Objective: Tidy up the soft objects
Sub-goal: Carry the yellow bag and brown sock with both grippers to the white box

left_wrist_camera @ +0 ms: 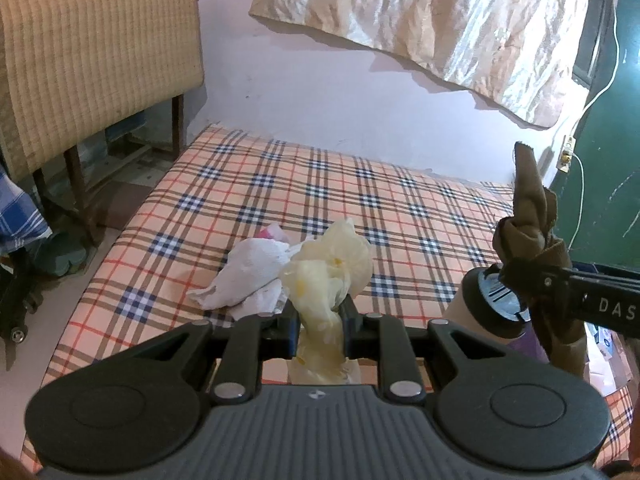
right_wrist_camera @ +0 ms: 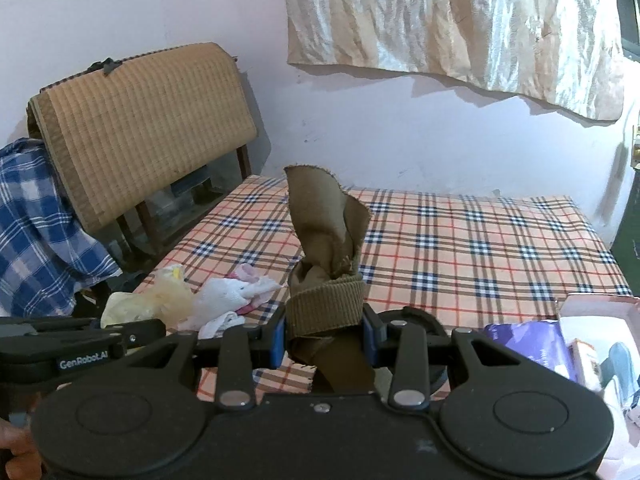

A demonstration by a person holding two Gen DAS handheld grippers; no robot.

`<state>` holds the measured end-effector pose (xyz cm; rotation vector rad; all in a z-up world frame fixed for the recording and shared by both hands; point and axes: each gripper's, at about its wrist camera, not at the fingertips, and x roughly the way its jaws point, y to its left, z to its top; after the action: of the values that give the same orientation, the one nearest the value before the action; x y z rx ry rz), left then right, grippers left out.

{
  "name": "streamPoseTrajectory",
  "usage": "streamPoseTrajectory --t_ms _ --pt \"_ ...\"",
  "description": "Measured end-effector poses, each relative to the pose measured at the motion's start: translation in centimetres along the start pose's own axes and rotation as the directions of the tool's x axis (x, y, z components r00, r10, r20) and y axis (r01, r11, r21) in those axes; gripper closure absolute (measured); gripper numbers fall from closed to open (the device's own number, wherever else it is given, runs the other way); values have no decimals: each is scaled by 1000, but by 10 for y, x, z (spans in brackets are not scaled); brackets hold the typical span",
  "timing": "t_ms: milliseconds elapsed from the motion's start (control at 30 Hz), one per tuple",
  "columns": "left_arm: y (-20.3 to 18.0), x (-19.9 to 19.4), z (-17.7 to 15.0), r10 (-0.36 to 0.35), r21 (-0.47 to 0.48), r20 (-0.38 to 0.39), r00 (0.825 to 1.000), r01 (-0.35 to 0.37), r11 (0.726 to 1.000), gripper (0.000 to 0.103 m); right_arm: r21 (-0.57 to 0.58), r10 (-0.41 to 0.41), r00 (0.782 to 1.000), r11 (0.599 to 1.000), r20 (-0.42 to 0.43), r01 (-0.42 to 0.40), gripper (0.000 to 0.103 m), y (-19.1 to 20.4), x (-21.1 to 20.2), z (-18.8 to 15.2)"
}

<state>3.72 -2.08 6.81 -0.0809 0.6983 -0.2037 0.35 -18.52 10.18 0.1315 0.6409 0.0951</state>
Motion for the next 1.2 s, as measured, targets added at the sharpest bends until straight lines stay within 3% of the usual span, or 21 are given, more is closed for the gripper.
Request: streamPoseTrajectory --t_ms 1200 --pt "-63 9 6 -88 95 -8 996 89 991 81 76 -135 991 988 16 133 59 -92 -30 2"
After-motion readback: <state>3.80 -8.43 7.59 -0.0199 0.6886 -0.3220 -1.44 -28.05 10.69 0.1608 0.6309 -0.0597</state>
